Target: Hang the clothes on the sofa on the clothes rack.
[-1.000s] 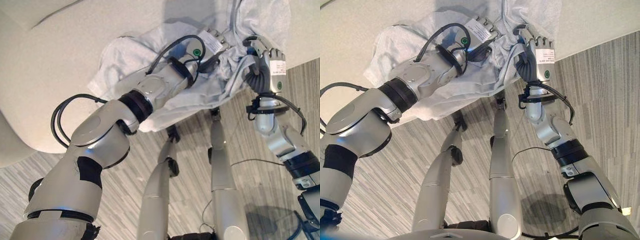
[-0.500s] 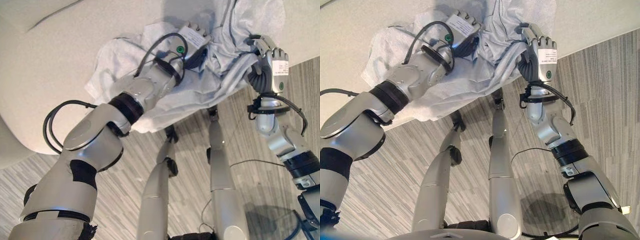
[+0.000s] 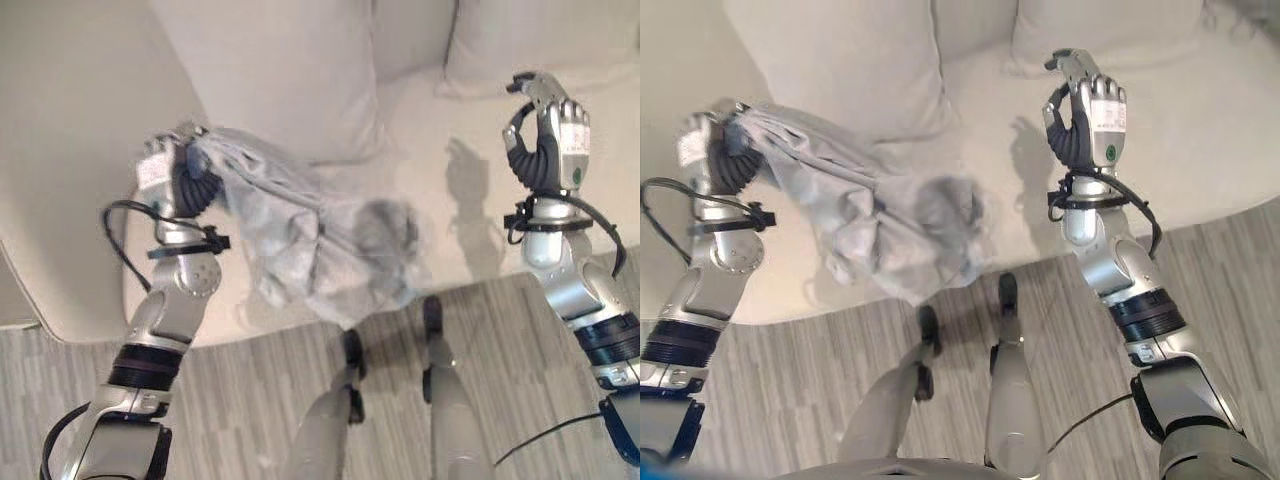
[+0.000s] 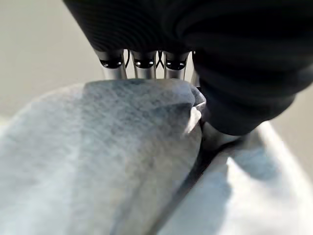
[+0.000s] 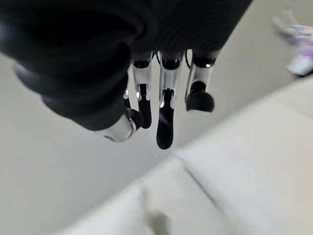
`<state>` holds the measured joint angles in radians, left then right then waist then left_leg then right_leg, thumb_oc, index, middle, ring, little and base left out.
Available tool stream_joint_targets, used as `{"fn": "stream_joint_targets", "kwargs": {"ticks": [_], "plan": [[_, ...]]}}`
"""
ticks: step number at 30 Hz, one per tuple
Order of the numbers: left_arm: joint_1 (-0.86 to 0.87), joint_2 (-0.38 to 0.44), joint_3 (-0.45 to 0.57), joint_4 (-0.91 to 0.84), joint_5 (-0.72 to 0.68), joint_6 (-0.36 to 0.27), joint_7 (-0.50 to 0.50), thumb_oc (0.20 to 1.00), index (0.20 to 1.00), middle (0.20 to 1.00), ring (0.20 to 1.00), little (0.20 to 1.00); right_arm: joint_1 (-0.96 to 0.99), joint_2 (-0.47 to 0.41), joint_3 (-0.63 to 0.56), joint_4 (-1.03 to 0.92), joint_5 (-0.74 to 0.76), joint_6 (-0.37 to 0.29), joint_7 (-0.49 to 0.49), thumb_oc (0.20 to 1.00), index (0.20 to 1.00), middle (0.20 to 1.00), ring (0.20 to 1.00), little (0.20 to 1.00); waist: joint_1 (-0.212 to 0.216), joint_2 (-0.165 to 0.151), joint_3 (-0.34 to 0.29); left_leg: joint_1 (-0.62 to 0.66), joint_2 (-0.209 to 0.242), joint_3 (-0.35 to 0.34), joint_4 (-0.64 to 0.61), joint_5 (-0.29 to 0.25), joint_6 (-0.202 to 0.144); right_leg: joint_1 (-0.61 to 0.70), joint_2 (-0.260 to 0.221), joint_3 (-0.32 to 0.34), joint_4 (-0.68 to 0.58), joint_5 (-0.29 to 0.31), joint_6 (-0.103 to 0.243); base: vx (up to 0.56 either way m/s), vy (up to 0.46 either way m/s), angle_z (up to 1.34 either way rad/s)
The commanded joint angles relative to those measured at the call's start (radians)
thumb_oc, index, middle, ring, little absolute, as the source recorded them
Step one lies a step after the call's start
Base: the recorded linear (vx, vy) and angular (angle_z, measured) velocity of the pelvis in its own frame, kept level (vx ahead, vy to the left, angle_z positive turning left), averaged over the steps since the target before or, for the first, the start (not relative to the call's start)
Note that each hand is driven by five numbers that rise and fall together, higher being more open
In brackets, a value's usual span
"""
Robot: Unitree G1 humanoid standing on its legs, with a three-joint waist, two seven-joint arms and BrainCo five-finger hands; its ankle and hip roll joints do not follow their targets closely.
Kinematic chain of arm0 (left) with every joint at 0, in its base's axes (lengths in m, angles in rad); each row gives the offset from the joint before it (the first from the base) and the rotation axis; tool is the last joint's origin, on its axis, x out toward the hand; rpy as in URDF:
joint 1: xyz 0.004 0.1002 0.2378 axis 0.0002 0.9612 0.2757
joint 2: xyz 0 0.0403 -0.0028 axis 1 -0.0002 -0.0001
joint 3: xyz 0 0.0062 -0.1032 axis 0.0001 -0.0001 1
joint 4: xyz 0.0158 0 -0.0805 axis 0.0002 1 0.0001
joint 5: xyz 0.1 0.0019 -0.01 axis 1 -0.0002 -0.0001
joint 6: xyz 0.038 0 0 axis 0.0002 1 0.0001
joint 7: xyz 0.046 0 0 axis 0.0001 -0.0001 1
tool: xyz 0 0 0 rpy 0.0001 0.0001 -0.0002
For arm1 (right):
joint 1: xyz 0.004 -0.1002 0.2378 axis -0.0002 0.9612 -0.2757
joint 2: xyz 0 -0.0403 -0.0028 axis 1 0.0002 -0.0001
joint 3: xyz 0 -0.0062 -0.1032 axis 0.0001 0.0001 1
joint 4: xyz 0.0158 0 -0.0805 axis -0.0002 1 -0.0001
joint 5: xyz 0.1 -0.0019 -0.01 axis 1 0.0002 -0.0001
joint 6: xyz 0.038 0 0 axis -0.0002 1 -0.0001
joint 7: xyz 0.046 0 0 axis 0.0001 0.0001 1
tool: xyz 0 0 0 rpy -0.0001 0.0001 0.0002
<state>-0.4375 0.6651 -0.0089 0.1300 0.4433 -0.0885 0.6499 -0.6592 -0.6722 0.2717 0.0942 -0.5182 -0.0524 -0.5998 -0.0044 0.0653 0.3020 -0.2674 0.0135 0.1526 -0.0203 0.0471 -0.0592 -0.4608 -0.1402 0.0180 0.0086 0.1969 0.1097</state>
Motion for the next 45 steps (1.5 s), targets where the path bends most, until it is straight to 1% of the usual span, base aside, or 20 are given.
{"fn": "stream_joint_targets", "kwargs": {"ticks": [1, 3, 4, 9, 10, 11, 16, 18, 20, 21, 22, 23, 24, 25, 26, 27, 31, 34, 40, 45], "plan": [[-0.063, 0.047, -0.002, -0.017, -0.022, -0.061, 0.0, 0.2, 0.2, 0.2, 0.2, 0.2, -0.005, -0.013, -0.013, -0.06, 0.033, -0.034, 0.039, 0.2, 0.2, 0.2, 0.2, 0.2, 0.002, -0.013, -0.082, -0.004, 0.058, -0.113, 0.002, -0.013, -0.066, 0.094, -0.09, -0.036, 0.041, -0.091, 0.108, 0.14, 0.033, 0.11], [-0.051, 0.058, 0.01, -0.028, -0.015, -0.065, -0.008, 0.2, 0.2, 0.2, 0.2, 0.2, -0.005, -0.013, -0.019, -0.068, 0.036, -0.036, 0.054, 0.2, 0.2, 0.2, 0.2, 0.2, 0.007, -0.015, -0.102, 0.03, 0.057, -0.116, -0.022, -0.01, -0.065, 0.134, -0.094, -0.053, 0.029, -0.098, 0.111, 0.1, 0.036, 0.16], [-0.05, 0.072, 0.009, -0.024, -0.022, -0.069, -0.025, 0.2, 0.2, 0.2, 0.2, 0.2, -0.016, -0.008, -0.018, -0.083, 0.046, -0.035, 0.075, 0.2, 0.2, 0.2, 0.2, 0.2, 0.016, -0.021, -0.145, 0.075, 0.05, -0.118, -0.047, -0.009, -0.057, 0.183, -0.1, -0.075, 0.01, -0.097, 0.115, 0.08, 0.026, 0.22], [-0.049, 0.073, 0.01, -0.025, -0.022, -0.069, -0.026, 0.2, 0.2, 0.2, 0.2, 0.2, -0.015, -0.008, -0.019, -0.084, 0.045, -0.035, 0.075, 0.2, 0.2, 0.2, 0.2, 0.2, 0.014, -0.021, -0.142, 0.08, 0.05, -0.12, -0.051, -0.007, -0.057, 0.19, -0.101, -0.078, 0.006, -0.096, 0.115, 0.04, 0.03, 0.15], [-0.055, 0.101, 0.011, -0.042, -0.016, -0.079, -0.057, 0.2, 0.2, 0.2, 0.2, 0.2, -0.052, -0.009, -0.029, -0.125, 0.051, -0.042, 0.098, 0.2, 0.2, 0.2, 0.2, 0.2, 0.04, -0.033, -0.226, 0.137, 0.032, -0.12, -0.059, -0.024, -0.04, 0.249, -0.123, -0.108, -0.009, -0.086, 0.125, 0.23, 0.251, 0.05], [-0.06, 0.133, 0.001, -0.037, -0.012, -0.079, -0.083, 0.2, 0.2, 0.2, 0.2, 0.2, -0.051, 0.019, -0.025, -0.138, 0.07, -0.047, 0.122, 0.2, 0.2, 0.2, 0.2, 0.2, 0.052, -0.045, -0.275, 0.19, 0.001, -0.125, -0.066, -0.053, -0.022, 0.3, -0.15, -0.123, -0.026, -0.075, 0.142, 0.24, 0.297, -0.01], [-0.09, 0.173, -0.034, -0.037, 0.033, -0.065, -0.129, 0.2, 0.2, 0.2, 0.2, 0.2, 0.0, 0.075, -0.042, -0.136, 0.117, -0.046, 0.174, 0.2, 0.2, 0.2, 0.2, 0.2, 0.069, -0.058, -0.318, 0.251, -0.037, -0.118, -0.067, -0.084, 0.006, 0.337, -0.184, -0.148, -0.023, -0.056, 0.152, 0.07, 0.119, 0.03], [-0.112, 0.2, -0.044, -0.046, 0.042, -0.063, -0.143, 0.2, 0.2, 0.2, 0.2, 0.2, 0.024, 0.1, -0.042, -0.128, 0.171, -0.059, 0.188, 0.2, 0.2, 0.2, 0.2, 0.2, 0.074, -0.053, -0.32, 0.26, -0.039, -0.114, -0.067, -0.087, 0.014, 0.332, -0.181, -0.162, -0.002, -0.051, 0.152, -0.02, 0.032, 0.02], [-0.13, 0.219, -0.06, -0.047, 0.048, -0.064, -0.152, 0.2, 0.2, 0.2, 0.2, 0.2, 0.05, 0.107, -0.045, -0.126, 0.218, -0.065, 0.216, 0.2, 0.2, 0.2, 0.2, 0.2, 0.069, -0.055, -0.317, 0.268, -0.039, -0.12, -0.067, -0.084, 0.017, 0.336, -0.167, -0.15, 0.019, -0.07, 0.152, 0.0, 0.034, 0.07], [-0.141, 0.245, -0.065, -0.058, 0.049, -0.061, -0.17, 0.2, 0.2, 0.2, 0.2, 0.2, 0.089, 0.121, -0.046, -0.127, 0.321, -0.086, 0.255, 0.583, 0.583, 0.583, 0.583, 0.583, 0.059, -0.05, -0.319, 0.275, -0.042, -0.122, -0.067, -0.079, 0.02, 0.338, -0.134, -0.121, 0.039, -0.096, 0.149, 0.0, 0.035, 0.13], [-0.15, 0.259, -0.07, -0.069, 0.052, -0.062, -0.184, 0.2, 0.2, 0.2, 0.2, 0.2, 0.128, 0.119, -0.051, -0.135, 0.377, -0.098, 0.278, 1.0, 1.0, 1.0, 1.0, 1.0, 0.058, -0.053, -0.319, 0.279, -0.042, -0.118, -0.067, -0.078, 0.021, 0.343, -0.116, -0.117, 0.045, -0.121, 0.137, 0.01, -0.003, 0.23], [-0.18, 0.275, -0.086, -0.067, 0.045, -0.061, -0.2, 0.2, 0.2, 0.2, 0.2, 0.2, 0.173, 0.128, -0.049, -0.121, 0.493, -0.109, 0.336, 1.0, 1.0, 1.0, 1.0, 1.0, 0.056, -0.057, -0.322, 0.289, -0.039, -0.13, -0.067, -0.077, 0.018, 0.364, -0.103, -0.117, 0.044, -0.135, 0.126, 0.02, -0.043, 0.21], [-0.182, 0.276, -0.089, -0.066, 0.044, -0.06, -0.2, 0.2, 0.2, 0.2, 0.2, 0.2, 0.174, 0.127, -0.051, -0.12, 0.497, -0.111, 0.339, 1.0, 1.0, 1.0, 1.0, 1.0, 0.055, -0.058, -0.322, 0.291, -0.038, -0.131, -0.067, -0.077, 0.017, 0.367, -0.103, -0.119, 0.043, -0.136, 0.125, 0.05, -0.114, 0.17], [-0.211, 0.316, -0.107, -0.074, 0.027, -0.067, -0.23, 0.2, 0.2, 0.2, 0.2, 0.2, 0.227, 0.135, -0.023, -0.09, 0.685, -0.112, 0.437, 1.0, 1.0, 1.0, 1.0, 1.0, 0.055, -0.059, -0.332, 0.297, -0.031, -0.131, -0.067, -0.076, 0.006, 0.388, -0.093, -0.127, 0.018, -0.131, 0.127, 0.04, -0.074, 0.06], [-0.211, 0.316, -0.107, -0.074, 0.027, -0.067, -0.23, 0.2, 0.2, 0.2, 0.2, 0.2, 0.227, 0.135, -0.023, -0.09, 0.685, -0.112, 0.437, 1.0, 1.0, 1.0, 1.0, 1.0, 0.055, -0.059, -0.332, 0.297, -0.031, -0.131, -0.067, -0.076, 0.006, 0.388, -0.093, -0.127, 0.018, -0.131, 0.127, 0.06, -0.135, 0.02], [-0.233, 0.342, -0.129, -0.086, 0.019, -0.073, -0.257, 0.2, 0.2, 0.2, 0.2, 0.2, 0.266, 0.138, 0.003, -0.069, 0.812, -0.099, 0.518, 1.0, 1.0, 1.0, 1.0, 1.0, 0.052, -0.058, -0.338, 0.3, -0.021, -0.136, -0.067, -0.071, -0.002, 0.412, -0.081, -0.138, -0.008, -0.134, 0.123, 0.02, -0.066, 0.0], [-0.295, 0.363, -0.178, -0.093, 0.007, -0.076, -0.282, 0.2, 0.2, 0.2, 0.2, 0.2, 0.336, 0.132, 0.026, -0.059, 0.913, -0.074, 0.6, 1.0, 1.0, 1.0, 1.0, 1.0, 0.047, -0.055, -0.347, 0.301, -0.002, -0.141, -0.067, -0.063, -0.017, 0.439, -0.067, -0.157, -0.035, -0.138, 0.117, 0.04, -0.107, 0.13], [-0.338, 0.36, -0.215, -0.099, 0.009, -0.078, -0.295, 0.2, 0.2, 0.2, 0.2, 0.2, 0.378, 0.122, 0.033, -0.051, 0.928, -0.054, 0.624, 1.0, 1.0, 1.0, 1.0, 1.0, 0.043, -0.051, -0.347, 0.302, 0.007, -0.154, -0.067, -0.059, -0.026, 0.451, -0.06, -0.169, -0.033, -0.146, 0.111, 0.02, -0.087, 0.16], [-0.445, 0.356, -0.301, -0.109, -0.009, -0.093, -0.316, 0.2, 0.2, 0.2, 0.2, 0.2, 0.374, 0.145, 0.085, -0.028, 1.039, -0.033, 0.688, 1.0, 1.0, 1.0, 1.0, 1.0, 0.048, -0.035, -0.356, 0.308, 0.018, -0.175, -0.067, -0.05, -0.039, 0.478, -0.053, -0.197, -0.03, -0.162, 0.1, 0.04, -0.071, 0.2], [-0.507, 0.333, -0.348, -0.11, -0.03, -0.088, -0.319, 0.2, 0.2, 0.2, 0.2, 0.2, 0.305, 0.169, 0.142, 0.02, 1.015, -0.021, 0.684, 1.0, 1.0, 1.0, 1.0, 1.0, 0.057, -0.029, -0.361, 0.313, 0.024, -0.183, -0.067, -0.049, -0.044, 0.494, -0.049, -0.213, -0.034, -0.167, 0.095, 0.02, -0.033, 0.16]]}}
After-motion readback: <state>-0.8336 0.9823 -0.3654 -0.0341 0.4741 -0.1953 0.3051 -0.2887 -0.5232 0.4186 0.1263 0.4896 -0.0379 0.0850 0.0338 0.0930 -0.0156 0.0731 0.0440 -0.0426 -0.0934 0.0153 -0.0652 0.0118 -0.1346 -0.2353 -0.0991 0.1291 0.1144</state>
